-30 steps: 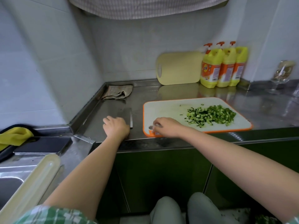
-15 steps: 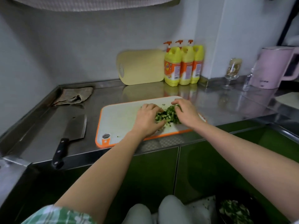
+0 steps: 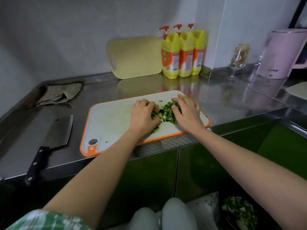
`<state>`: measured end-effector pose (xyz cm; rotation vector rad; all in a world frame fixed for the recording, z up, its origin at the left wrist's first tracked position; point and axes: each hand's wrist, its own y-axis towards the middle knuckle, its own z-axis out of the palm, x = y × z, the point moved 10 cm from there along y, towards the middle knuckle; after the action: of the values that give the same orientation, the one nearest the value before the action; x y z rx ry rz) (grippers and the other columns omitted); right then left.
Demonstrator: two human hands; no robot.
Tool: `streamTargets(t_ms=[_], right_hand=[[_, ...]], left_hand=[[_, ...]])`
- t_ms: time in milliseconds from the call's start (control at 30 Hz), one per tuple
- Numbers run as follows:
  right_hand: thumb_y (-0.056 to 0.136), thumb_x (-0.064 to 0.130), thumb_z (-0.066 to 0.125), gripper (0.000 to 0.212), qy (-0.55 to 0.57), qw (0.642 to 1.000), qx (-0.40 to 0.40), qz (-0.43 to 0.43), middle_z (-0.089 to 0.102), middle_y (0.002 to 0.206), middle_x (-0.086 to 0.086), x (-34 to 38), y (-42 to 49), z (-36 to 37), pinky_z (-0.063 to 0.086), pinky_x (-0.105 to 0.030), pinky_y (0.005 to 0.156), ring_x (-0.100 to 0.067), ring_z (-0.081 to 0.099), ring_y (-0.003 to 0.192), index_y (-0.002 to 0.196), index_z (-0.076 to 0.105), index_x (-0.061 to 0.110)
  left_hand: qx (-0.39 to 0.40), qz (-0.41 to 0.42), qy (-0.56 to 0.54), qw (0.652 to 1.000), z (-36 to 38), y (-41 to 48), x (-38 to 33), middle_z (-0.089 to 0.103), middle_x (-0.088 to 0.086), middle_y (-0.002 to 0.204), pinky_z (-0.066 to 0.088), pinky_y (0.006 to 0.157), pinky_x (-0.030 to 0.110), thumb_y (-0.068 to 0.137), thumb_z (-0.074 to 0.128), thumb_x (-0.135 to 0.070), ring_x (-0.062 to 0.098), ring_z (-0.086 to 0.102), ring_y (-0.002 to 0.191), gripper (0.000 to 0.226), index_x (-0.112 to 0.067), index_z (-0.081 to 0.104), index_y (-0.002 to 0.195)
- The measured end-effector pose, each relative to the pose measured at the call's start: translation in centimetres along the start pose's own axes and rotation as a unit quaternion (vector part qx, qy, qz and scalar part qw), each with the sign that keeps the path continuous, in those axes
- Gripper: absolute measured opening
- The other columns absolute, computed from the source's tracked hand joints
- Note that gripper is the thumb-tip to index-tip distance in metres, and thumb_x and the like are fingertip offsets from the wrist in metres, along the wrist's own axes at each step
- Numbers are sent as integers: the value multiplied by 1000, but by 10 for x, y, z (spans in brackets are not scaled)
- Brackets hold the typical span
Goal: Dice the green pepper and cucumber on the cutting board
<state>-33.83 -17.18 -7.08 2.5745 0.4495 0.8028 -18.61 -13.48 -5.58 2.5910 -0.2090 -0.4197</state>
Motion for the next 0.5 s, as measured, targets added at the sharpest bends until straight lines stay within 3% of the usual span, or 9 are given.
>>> streamTargets(t_ms=[100, 367, 500], right_hand=[[100, 30, 43, 36, 0, 1000, 18, -24, 32, 156, 0, 7, -1, 2, 9, -42, 116, -18, 23, 144, 135, 50, 29], [97, 28, 51, 41, 9, 997, 39, -64, 23, 159, -2, 15, -7, 1, 4, -42, 116, -18, 15, 146, 138, 46, 33], [93, 25, 55, 26, 34, 994, 29, -95, 28, 156, 0, 21, -10, -2, 6, -37, 113, -18, 18, 146, 117, 58, 33]], left_hand=[[23, 12, -13, 1000, 10, -3, -16, 55, 3, 104, 35, 84, 36, 72, 60, -47, 24, 46, 103, 35, -22, 64, 96], [11, -19, 32, 999, -1, -1, 0, 55, 7, 110, 33, 85, 36, 77, 65, -32, 29, 45, 109, 26, -22, 66, 101], [32, 16, -3, 999, 4, -6, -17, 56, 4, 103, 36, 86, 37, 73, 54, -46, 24, 45, 103, 31, -24, 67, 90]])
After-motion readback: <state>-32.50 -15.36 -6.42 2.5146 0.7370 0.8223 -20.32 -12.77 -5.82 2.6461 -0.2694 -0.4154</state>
